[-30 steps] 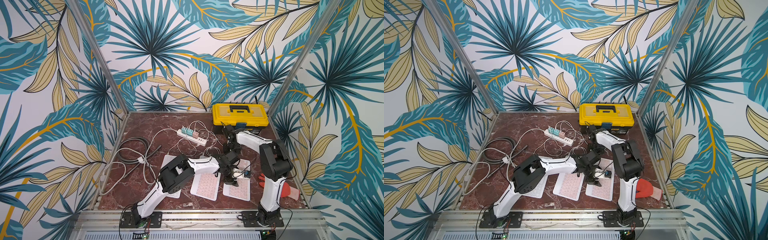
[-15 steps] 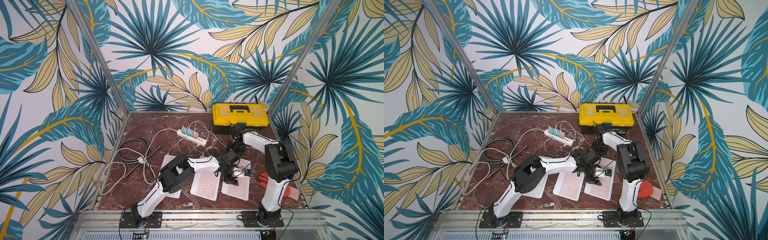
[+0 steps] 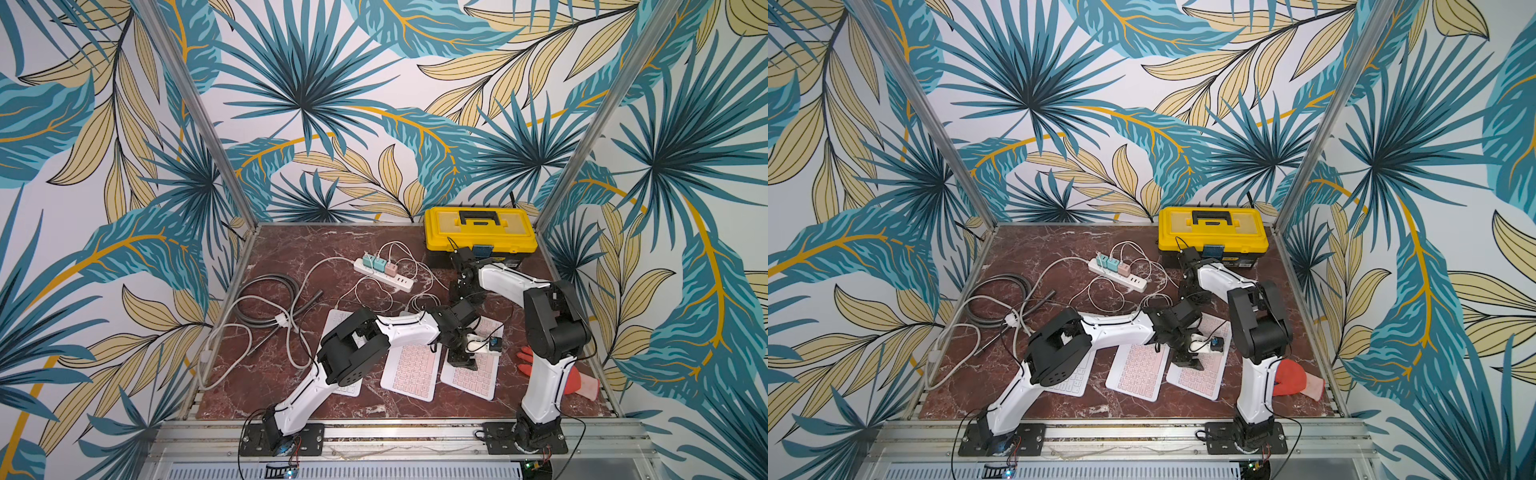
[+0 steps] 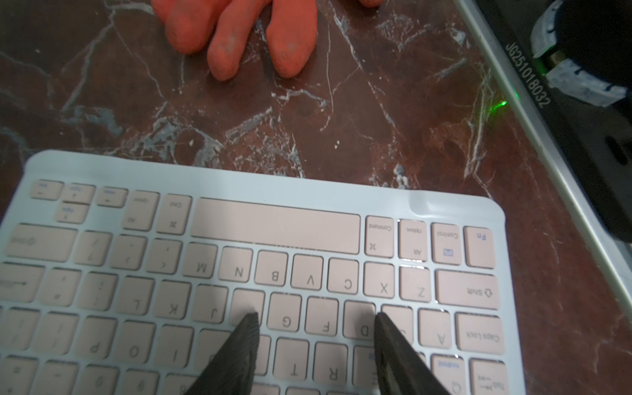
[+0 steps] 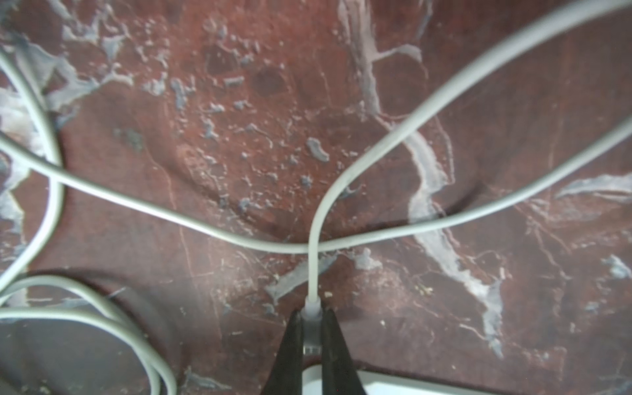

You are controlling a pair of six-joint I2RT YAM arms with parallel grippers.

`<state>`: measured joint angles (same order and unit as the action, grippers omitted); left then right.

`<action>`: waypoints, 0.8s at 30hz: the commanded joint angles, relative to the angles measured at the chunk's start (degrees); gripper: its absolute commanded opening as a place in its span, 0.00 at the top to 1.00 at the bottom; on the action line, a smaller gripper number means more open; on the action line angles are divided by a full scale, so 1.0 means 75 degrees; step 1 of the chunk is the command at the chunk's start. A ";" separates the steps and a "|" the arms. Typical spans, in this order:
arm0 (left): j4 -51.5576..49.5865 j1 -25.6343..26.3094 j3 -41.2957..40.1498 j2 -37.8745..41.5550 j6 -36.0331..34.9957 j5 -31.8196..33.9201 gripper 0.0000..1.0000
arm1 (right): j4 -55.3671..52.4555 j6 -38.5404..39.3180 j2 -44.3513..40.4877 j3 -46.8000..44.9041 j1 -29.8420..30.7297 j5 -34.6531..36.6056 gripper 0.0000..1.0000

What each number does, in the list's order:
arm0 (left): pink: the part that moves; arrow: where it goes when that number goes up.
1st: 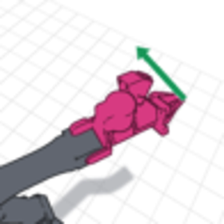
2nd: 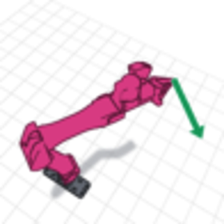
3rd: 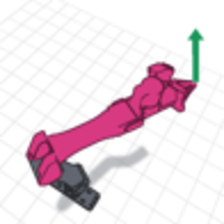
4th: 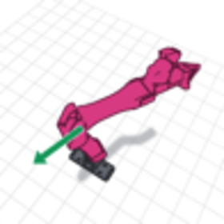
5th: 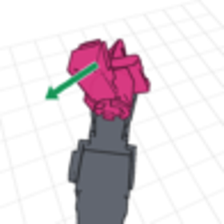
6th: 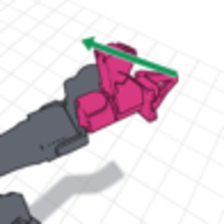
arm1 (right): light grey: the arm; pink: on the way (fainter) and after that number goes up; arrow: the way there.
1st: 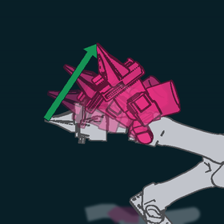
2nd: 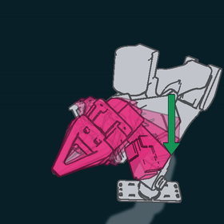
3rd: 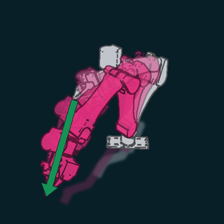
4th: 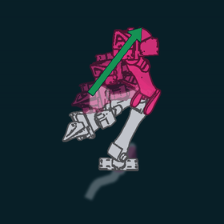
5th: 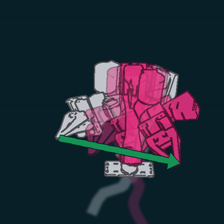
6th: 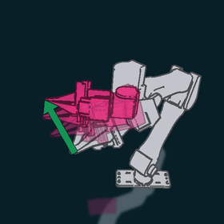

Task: Unplug the wireless keyboard
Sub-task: Remove the power cord from the keyboard.

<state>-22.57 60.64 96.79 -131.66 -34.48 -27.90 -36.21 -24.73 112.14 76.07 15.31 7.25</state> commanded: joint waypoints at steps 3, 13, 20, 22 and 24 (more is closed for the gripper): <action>-0.0483 0.0024 0.0026 -0.0434 0.0132 0.0041 0.44 | 0.0194 -0.1445 -0.0039 -0.0355 -0.0264 -0.0244 0.95; -0.0471 0.0026 0.0058 -0.0412 0.0233 0.0169 0.44 | 0.0756 -0.1789 -0.0487 -0.0854 -0.0857 -0.0435 0.92; -0.0467 -0.0062 0.0601 -0.0286 0.0633 0.0131 0.44 | -0.0278 -0.0383 -0.0567 -0.0237 -0.0870 -0.0150 0.77; -0.0466 -0.0101 0.0782 -0.0205 0.0681 0.0094 0.43 | -0.0411 -0.0149 -0.0719 -0.0206 -0.0870 -0.0136 0.74; -0.0476 -0.0120 0.0909 -0.0112 0.0738 0.0021 0.43 | -0.0477 0.0033 -0.0953 -0.0228 -0.0870 -0.0116 0.68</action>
<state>-25.15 60.16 101.34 -132.88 -30.41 -27.16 -35.64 -28.69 108.44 73.69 8.88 4.80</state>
